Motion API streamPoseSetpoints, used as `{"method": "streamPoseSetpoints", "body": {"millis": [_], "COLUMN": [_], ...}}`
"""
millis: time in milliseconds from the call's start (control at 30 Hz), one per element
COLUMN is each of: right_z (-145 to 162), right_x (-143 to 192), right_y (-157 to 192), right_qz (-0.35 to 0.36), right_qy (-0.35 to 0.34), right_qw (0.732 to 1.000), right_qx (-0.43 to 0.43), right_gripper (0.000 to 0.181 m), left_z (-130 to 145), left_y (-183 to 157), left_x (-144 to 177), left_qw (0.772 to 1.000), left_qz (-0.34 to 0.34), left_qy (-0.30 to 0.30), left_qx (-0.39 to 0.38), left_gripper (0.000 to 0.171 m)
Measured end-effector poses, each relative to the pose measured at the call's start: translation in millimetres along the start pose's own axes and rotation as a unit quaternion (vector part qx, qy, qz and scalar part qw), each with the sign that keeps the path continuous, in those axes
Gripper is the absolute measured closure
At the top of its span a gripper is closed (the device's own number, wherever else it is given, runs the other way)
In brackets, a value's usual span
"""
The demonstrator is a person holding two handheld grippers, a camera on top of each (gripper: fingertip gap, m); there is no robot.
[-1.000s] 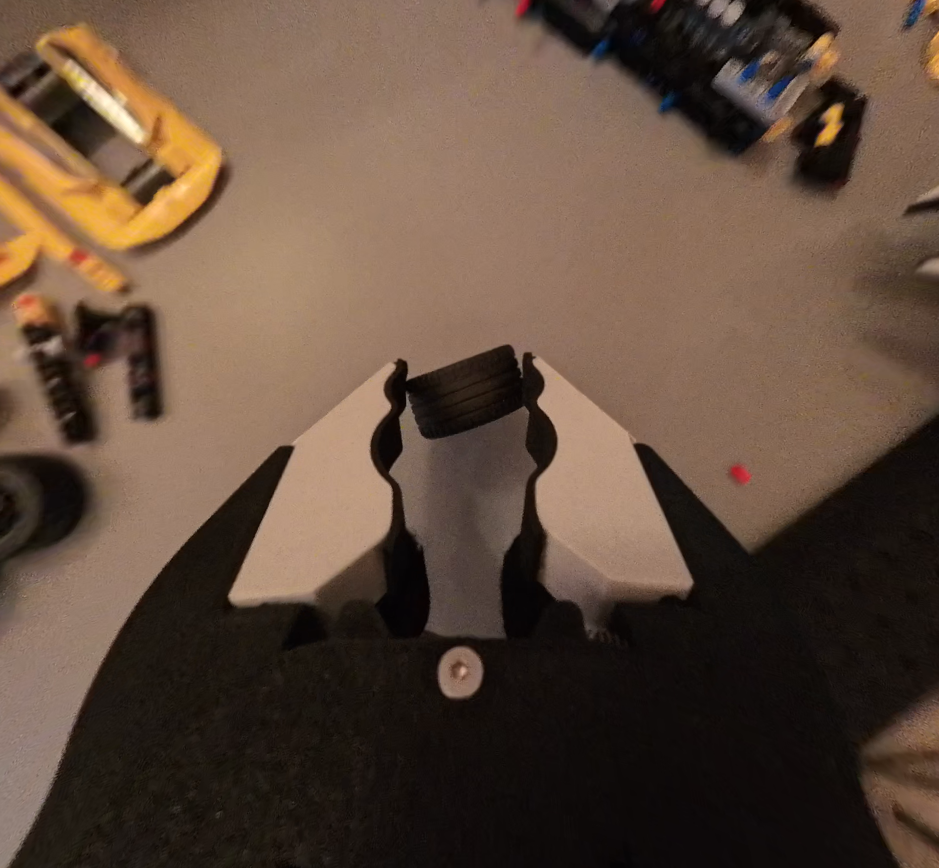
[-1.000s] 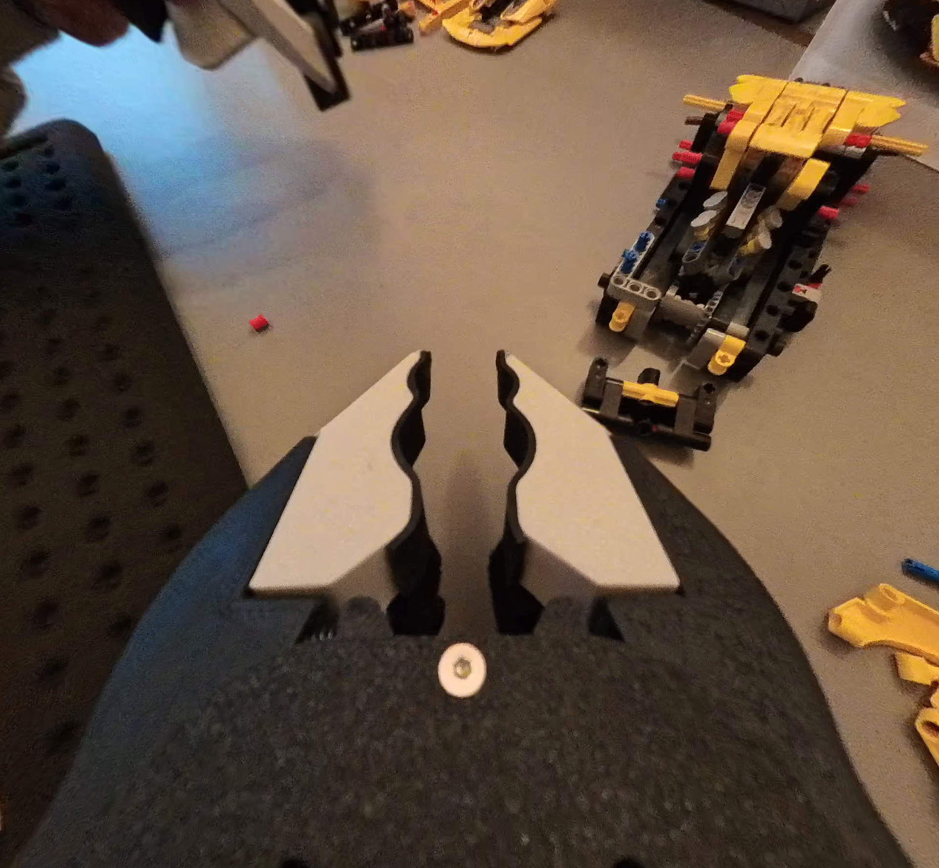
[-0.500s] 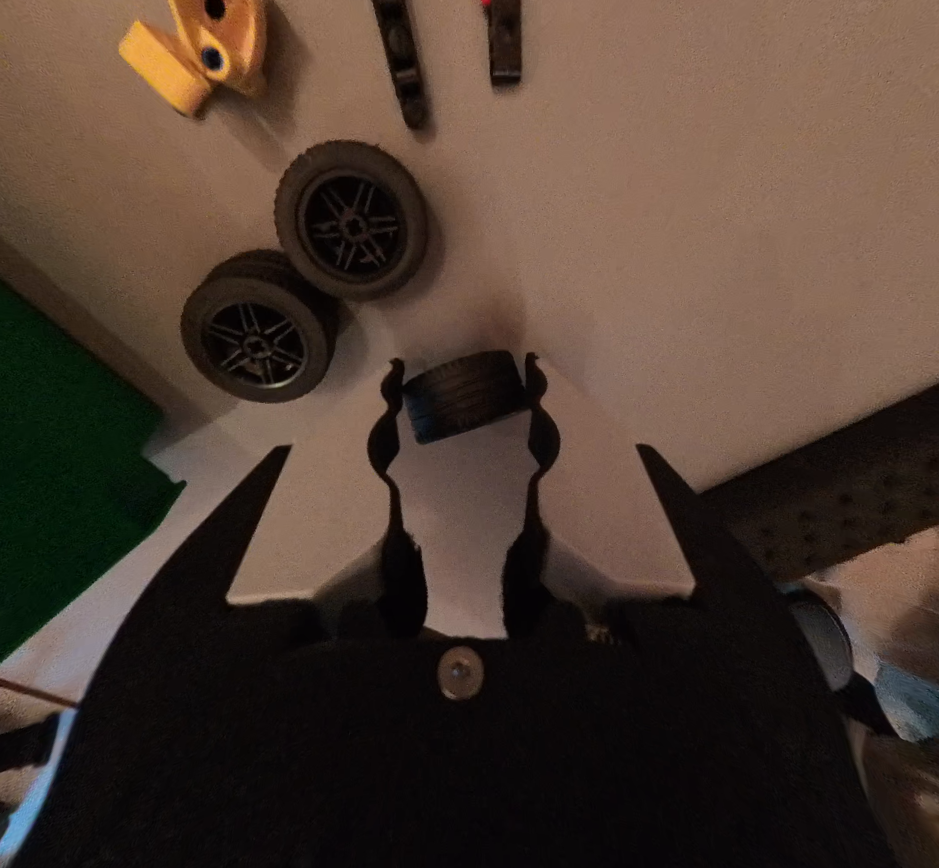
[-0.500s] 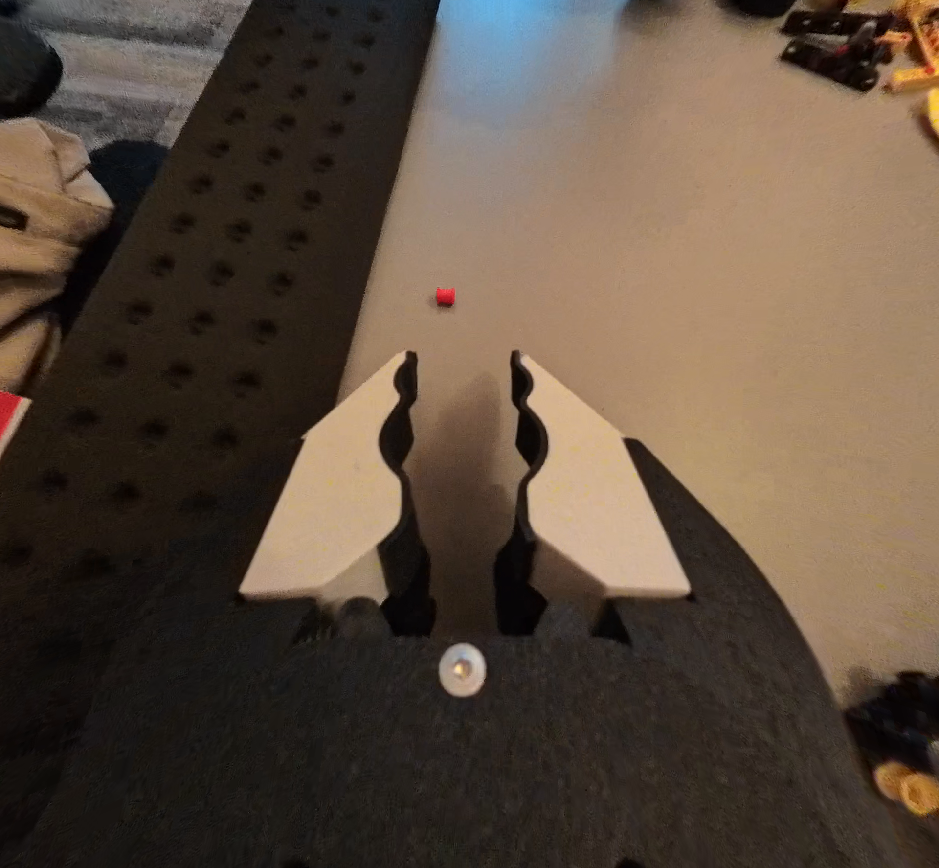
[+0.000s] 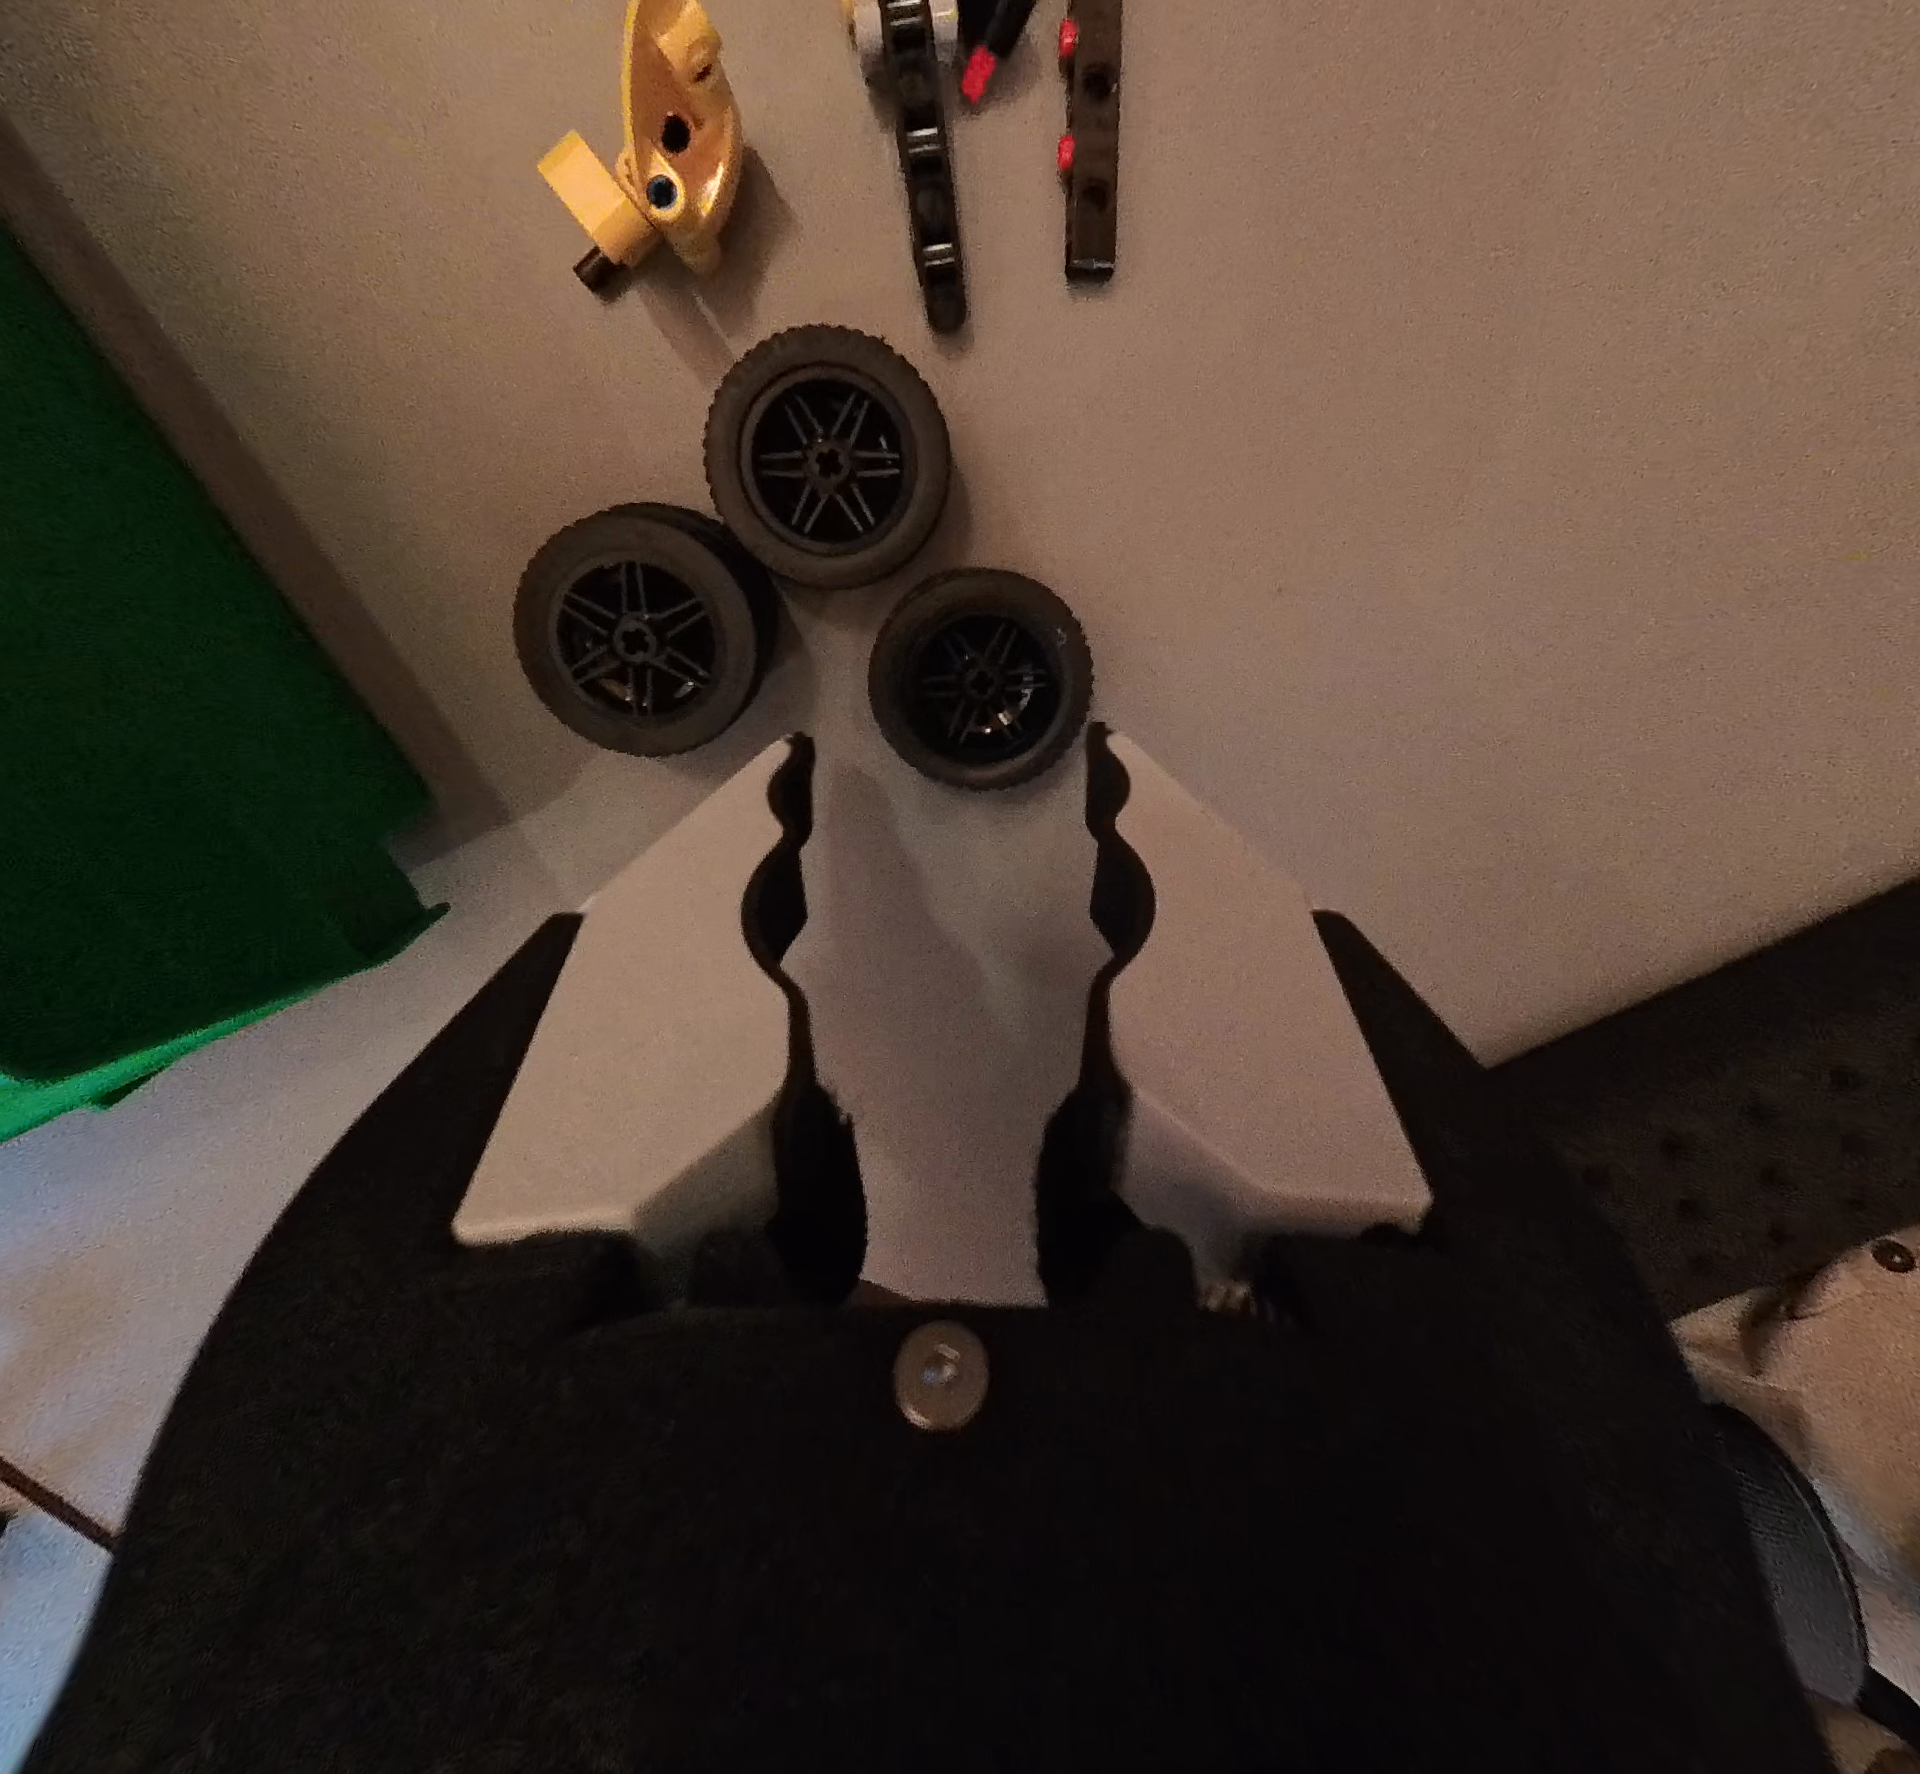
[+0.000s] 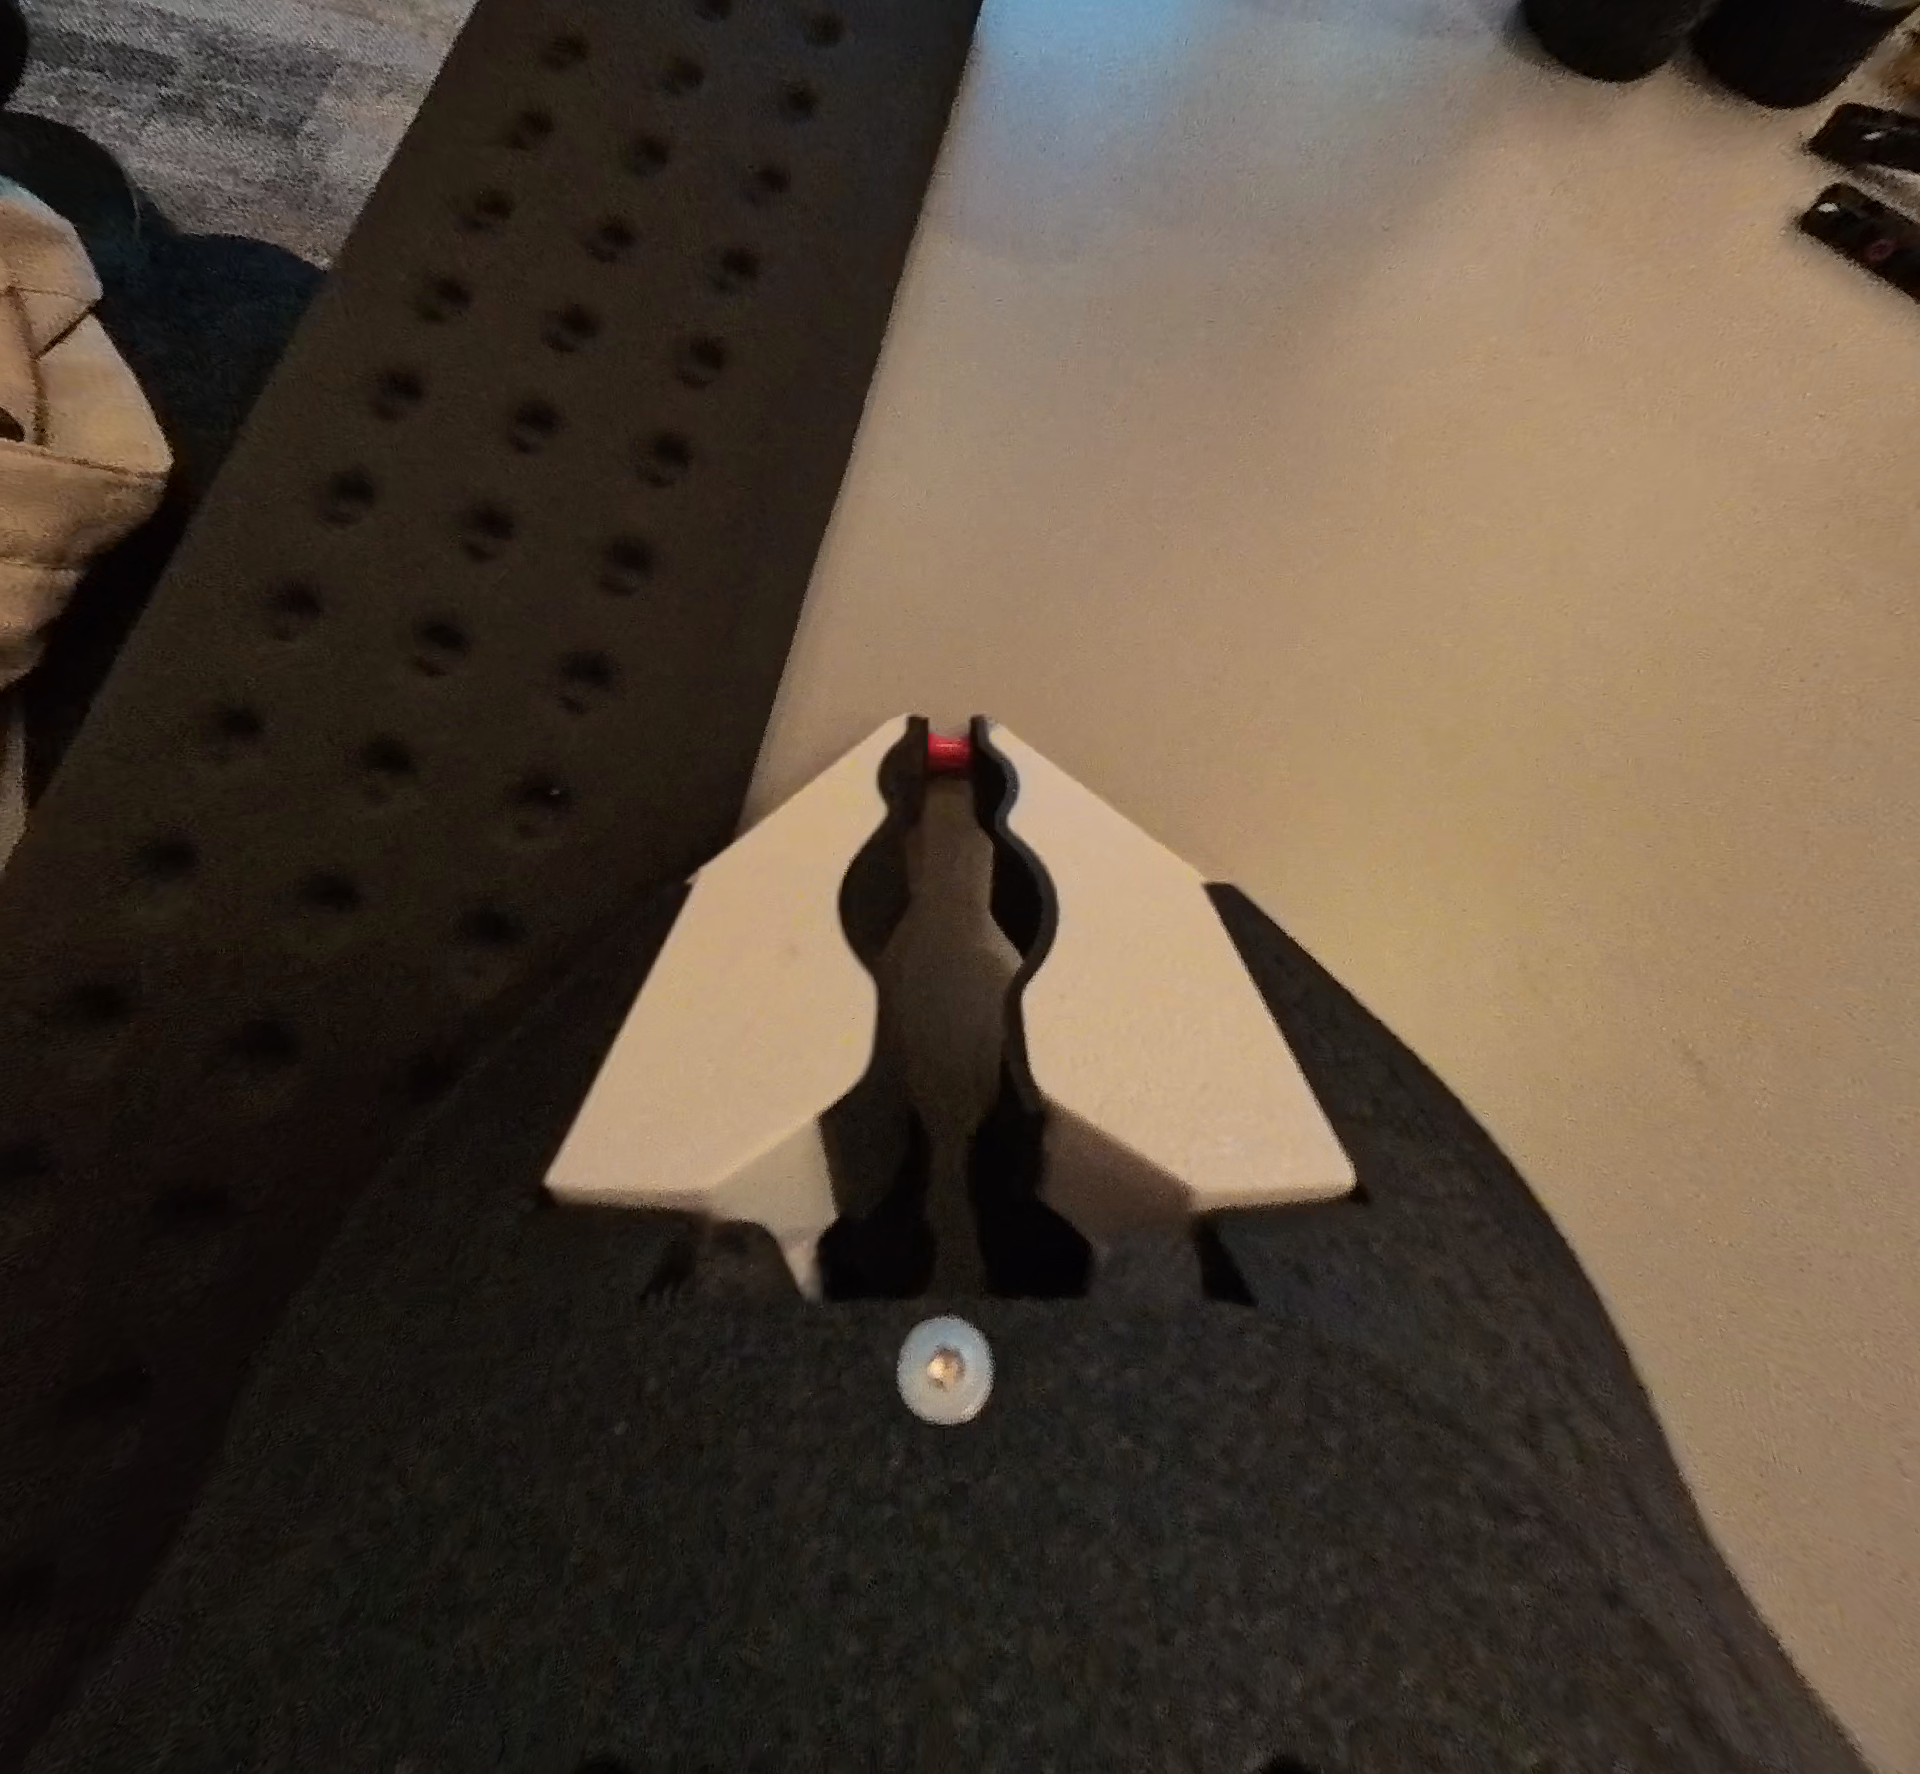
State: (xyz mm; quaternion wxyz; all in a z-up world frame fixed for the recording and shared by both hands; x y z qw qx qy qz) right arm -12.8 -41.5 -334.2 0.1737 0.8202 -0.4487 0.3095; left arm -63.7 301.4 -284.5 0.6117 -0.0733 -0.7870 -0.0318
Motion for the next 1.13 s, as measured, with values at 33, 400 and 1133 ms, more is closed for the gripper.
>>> {"method": "streamPoseSetpoints", "body": {"millis": [33,400,1133], "right_z": [-1.3,116.8,-71.3], "right_x": [-1.3,224.1,131.2], "right_y": [0.1,-34.9,74.2], "right_qz": [0.003,0.395,0.360], "right_qy": [0.001,0.048,-0.206], "right_qw": [1.000,0.892,0.905], "right_qx": [-0.002,-0.216,-0.095], "right_gripper": [0.174,0.175,0.181], "left_z": [0.1,-35.6,-139.2], "left_y": [-0.9,-112.8,-251.1], "left_x": [0.7,15.5,-39.8], "left_qw": [1.000,0.967,0.923], "left_qz": [-0.007,0.018,-0.302], "left_qy": [-0.003,-0.255,-0.228], "left_qx": [0.000,-0.003,-0.067], "left_gripper": [0.120,0.120,0.126]}}
Point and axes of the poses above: each gripper's, where its closed fingertips meet, x back along the fingers, z out of its underside, y = z × x across the jaws, the point moved 10 cm from there along x, back along the fingers, and after that the axes turned 6 degrees about -x, right-handed, at the moved point
